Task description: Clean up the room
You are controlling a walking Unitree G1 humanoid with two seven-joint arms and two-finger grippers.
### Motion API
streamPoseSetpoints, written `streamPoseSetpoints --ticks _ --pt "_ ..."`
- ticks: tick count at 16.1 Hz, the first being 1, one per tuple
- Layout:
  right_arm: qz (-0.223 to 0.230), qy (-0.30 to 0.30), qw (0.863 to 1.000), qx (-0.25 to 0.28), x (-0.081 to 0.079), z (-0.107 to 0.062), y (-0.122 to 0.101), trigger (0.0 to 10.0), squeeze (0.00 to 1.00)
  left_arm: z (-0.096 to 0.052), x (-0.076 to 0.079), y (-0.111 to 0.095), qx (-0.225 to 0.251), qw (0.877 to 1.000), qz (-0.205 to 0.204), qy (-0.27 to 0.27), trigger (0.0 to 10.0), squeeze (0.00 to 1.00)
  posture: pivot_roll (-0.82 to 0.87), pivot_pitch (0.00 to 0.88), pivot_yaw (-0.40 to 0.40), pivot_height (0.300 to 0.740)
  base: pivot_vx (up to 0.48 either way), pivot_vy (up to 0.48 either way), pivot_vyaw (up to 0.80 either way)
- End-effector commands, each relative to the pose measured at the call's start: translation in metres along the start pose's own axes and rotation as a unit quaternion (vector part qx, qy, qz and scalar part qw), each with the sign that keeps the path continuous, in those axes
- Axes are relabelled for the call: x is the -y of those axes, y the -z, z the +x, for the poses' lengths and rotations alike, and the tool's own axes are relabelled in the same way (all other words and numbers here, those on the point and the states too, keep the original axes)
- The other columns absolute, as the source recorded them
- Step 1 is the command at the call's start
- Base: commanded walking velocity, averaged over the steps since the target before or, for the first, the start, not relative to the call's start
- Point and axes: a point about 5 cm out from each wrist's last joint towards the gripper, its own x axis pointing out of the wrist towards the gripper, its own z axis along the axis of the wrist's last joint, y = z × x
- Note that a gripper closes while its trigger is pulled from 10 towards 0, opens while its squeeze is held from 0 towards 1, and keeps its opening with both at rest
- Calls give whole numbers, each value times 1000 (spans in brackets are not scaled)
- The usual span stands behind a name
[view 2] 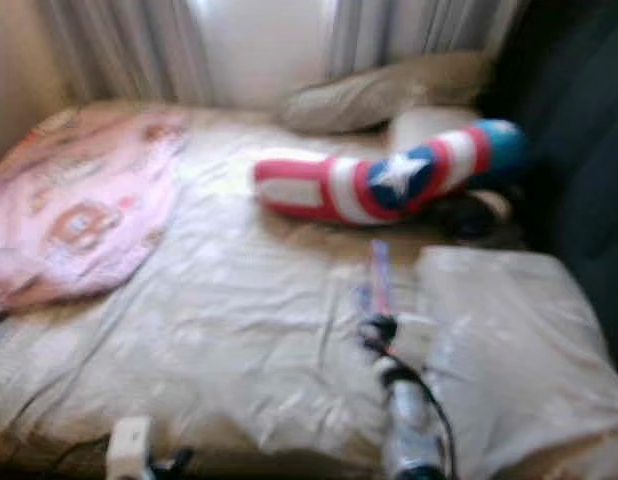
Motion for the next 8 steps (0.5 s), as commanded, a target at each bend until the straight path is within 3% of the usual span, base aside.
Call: streamPoseSetpoints --ticks 1,8 --pt "-7 16 999 30 11 3 -13 10000 0 2 9 -2 3 1000 2 11 10000 0 72 0 -58 740 247 0 0" --pt "-11 23 999 26 13 2 -11 10000 0 1 5 0 0 1000 11 3 10000 0 67 0 -50 740 0 0 0"
